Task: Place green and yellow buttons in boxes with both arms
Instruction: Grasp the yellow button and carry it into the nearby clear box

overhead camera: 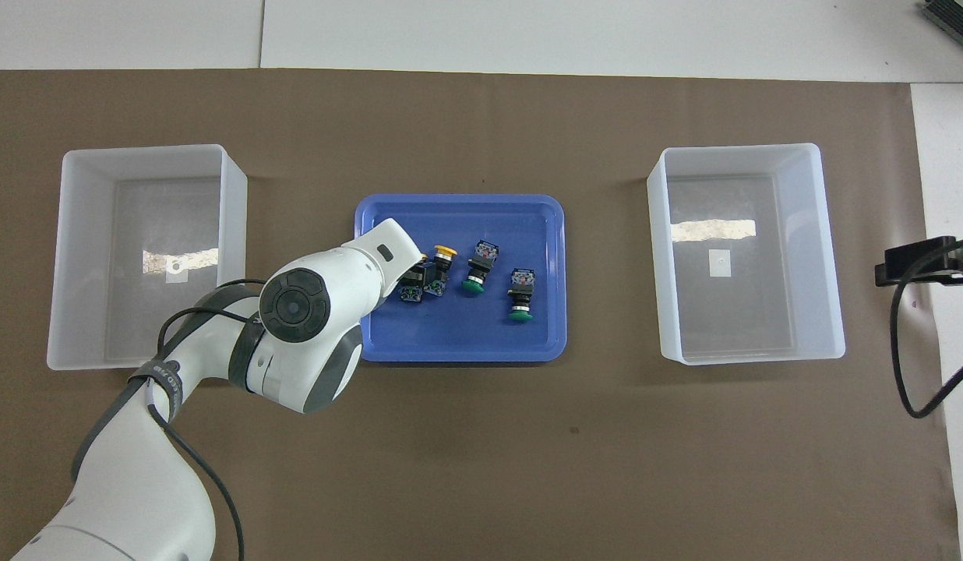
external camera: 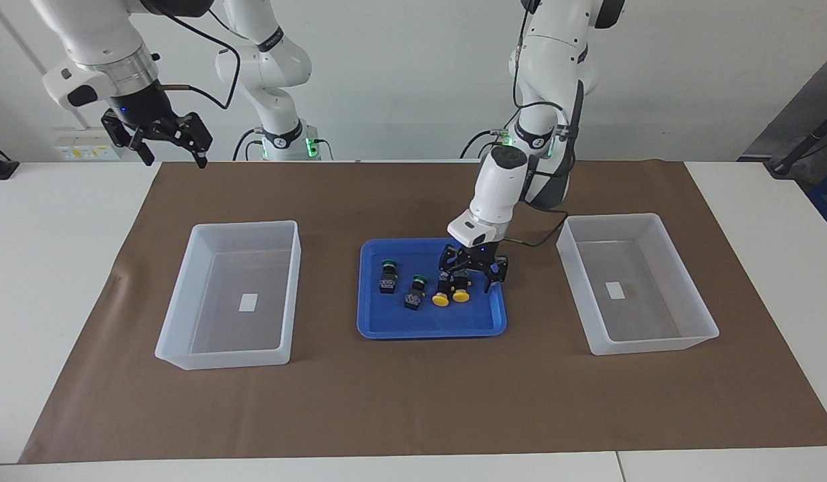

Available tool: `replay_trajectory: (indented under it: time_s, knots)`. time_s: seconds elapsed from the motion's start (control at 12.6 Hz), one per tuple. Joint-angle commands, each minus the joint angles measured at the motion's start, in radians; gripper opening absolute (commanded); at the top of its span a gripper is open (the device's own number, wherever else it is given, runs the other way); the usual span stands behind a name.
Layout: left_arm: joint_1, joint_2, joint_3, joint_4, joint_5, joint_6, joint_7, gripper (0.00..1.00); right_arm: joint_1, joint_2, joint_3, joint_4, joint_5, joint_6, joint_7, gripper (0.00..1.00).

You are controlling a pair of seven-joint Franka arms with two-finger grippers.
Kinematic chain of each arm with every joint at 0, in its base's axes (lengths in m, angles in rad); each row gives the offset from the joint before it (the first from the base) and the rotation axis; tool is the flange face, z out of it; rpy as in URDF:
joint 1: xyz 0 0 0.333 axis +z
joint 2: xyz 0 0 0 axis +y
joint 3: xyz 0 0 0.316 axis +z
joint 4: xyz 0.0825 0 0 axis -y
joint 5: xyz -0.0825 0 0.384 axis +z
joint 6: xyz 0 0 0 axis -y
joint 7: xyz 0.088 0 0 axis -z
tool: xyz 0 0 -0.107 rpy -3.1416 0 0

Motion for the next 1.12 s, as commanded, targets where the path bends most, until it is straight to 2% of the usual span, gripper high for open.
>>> replay_trajectory:
  time_s: [0.0,0.08,0.16,0.24,0.32,0.48,0.72,0.88,1.04]
  knots:
    - [-0.008,0.013,-0.001,-0.009,0.007,0.010,-0.048,0.63,-0.008,-0.018,0.003,-0.012,0.019,-0.010,-0.014,1.00]
    - [-0.011,0.013,-0.001,-0.012,0.007,0.011,-0.079,0.47,-0.008,-0.018,0.003,-0.012,0.019,-0.010,-0.014,1.00]
    - [-0.016,0.013,-0.001,-0.011,0.007,0.008,-0.104,0.36,-0.008,-0.018,0.003,-0.012,0.019,-0.013,-0.014,1.00]
    - [-0.016,0.010,-0.001,-0.011,0.007,-0.004,-0.122,0.14,-0.006,-0.018,0.003,-0.012,0.018,-0.011,-0.014,1.00]
    - [-0.015,0.001,0.000,-0.009,0.007,-0.013,-0.122,0.00,-0.006,-0.018,0.003,-0.012,0.019,-0.011,-0.014,1.00]
    - [0.004,-0.056,0.002,0.000,0.007,-0.079,-0.112,0.00,-0.004,-0.020,0.006,-0.012,0.013,-0.007,-0.019,1.00]
    - [0.099,-0.159,0.002,0.047,0.008,-0.224,-0.043,0.00,0.000,-0.002,0.009,-0.003,0.033,0.024,0.054,1.00]
    - [0.174,-0.187,0.002,0.116,0.008,-0.349,0.055,0.00,0.003,0.064,0.012,0.059,0.103,0.024,0.107,1.00]
    - [0.241,-0.191,0.003,0.202,0.010,-0.464,0.132,0.00,0.063,0.093,0.029,0.050,0.099,0.105,0.138,1.00]
